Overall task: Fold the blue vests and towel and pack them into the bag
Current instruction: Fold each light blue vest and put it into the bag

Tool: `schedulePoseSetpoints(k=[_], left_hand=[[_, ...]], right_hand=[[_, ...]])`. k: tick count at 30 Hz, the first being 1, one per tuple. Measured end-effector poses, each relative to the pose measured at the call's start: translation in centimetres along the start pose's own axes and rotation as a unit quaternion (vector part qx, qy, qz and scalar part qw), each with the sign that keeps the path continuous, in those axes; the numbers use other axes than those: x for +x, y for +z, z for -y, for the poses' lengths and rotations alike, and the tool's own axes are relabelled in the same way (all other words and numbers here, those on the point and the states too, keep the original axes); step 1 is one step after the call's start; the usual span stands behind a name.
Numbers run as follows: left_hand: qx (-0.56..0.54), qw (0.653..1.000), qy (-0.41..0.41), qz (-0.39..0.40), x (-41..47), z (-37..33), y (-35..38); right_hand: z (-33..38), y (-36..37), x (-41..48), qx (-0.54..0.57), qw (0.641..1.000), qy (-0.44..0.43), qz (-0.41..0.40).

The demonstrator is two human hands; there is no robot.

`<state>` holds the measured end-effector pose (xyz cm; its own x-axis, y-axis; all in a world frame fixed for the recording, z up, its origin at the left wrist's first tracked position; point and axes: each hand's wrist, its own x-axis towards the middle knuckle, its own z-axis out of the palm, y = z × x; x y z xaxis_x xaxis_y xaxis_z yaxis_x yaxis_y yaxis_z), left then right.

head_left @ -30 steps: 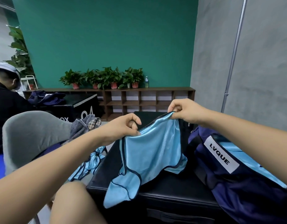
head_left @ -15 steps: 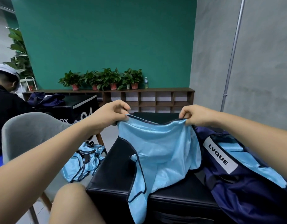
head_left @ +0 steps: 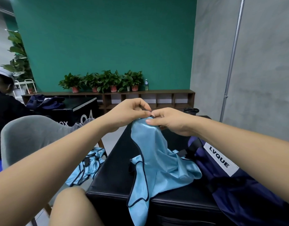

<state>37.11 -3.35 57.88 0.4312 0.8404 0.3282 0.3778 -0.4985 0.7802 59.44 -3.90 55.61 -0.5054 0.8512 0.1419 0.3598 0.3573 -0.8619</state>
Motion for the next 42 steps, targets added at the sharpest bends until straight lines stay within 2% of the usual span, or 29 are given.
schedulePoseSetpoints(k=[5, 8, 12, 17, 21, 26, 31, 36, 42], left_hand=[[0.032, 0.999, -0.019, 0.028, -0.8, 1.6, -1.5], [0.043, 0.999, -0.024, 0.022, -1.1, 1.9, -2.1], [0.0, 0.999, -0.034, 0.027, -0.9, 0.6, -1.7], [-0.004, 0.999, 0.001, 0.039, 0.0, -1.6, 0.6], [-0.022, 1.0, 0.02, 0.0, 0.2, -2.5, 2.0], [-0.048, 0.998, 0.01, -0.049, -0.2, 0.0, 2.7], [-0.072, 0.995, -0.037, -0.062, -2.4, 5.4, 4.2], [-0.027, 0.996, -0.071, -0.046, -5.0, 9.8, 6.8], [0.051, 0.996, -0.076, -0.019, -8.2, 14.4, 9.5]], right_hand=[[0.0, -2.6, -1.5, 0.006, 1.0, 0.01, 0.01], [-0.2, -3.7, -2.2, -0.011, 0.997, 0.054, 0.057], [0.2, -3.4, -2.7, -0.006, 0.99, 0.08, 0.118], [1.0, -1.4, -1.4, 0.067, 0.992, 0.06, 0.089], [1.5, -0.9, -0.7, 0.123, 0.99, 0.043, 0.057], [1.7, -1.3, -0.7, 0.097, 0.993, 0.04, 0.063], [1.3, -3.7, 0.4, 0.119, 0.991, 0.034, -0.049], [1.6, -5.9, 1.3, 0.12, 0.98, 0.018, -0.155], [1.6, -8.2, 1.8, 0.115, 0.965, 0.014, -0.235]])
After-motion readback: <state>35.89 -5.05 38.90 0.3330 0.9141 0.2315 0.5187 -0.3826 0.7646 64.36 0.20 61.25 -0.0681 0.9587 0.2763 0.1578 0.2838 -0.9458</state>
